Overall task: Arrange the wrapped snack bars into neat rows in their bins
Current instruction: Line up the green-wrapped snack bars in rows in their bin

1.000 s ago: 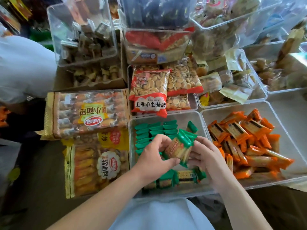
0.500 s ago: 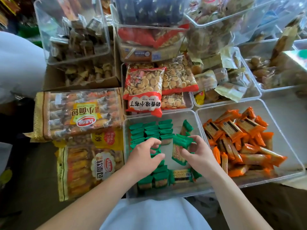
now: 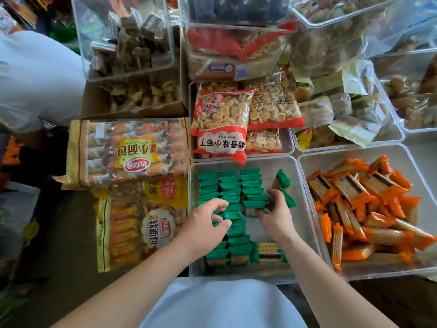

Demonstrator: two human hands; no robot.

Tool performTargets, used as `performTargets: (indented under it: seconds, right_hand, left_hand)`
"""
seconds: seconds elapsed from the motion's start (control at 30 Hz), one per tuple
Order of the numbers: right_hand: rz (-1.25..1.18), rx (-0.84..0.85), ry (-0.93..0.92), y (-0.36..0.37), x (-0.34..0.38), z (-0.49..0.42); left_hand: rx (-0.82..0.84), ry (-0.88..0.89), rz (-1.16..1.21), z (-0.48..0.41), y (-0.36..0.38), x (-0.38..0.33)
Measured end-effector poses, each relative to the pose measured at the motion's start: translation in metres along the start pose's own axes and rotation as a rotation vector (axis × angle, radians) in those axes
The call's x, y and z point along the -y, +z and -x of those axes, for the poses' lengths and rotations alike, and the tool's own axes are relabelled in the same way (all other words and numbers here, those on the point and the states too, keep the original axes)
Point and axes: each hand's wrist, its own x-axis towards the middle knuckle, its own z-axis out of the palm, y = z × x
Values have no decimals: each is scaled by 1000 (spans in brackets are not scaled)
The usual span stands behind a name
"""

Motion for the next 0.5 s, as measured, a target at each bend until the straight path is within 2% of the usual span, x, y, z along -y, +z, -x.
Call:
performTargets:
  seconds: [0.07,0.17,0.3,0.4,0.5]
  right_hand:
    - [-66,-13,27,5,2,0]
    - [-101,86,25,8,5,0]
    - [-44,128,-4,2,9,2]
    - [-21,108,12,-16,21,10]
    - [32,51,-70,-52,32,30]
  left_hand:
    - [8,3,-10,2,0,2]
    - [19,14,-27,2,1,5]
    - [34,41,-56,4,7,3]
    - [39,101,-112,7,15,-5]
    - [81,185,-149,7,30,-16]
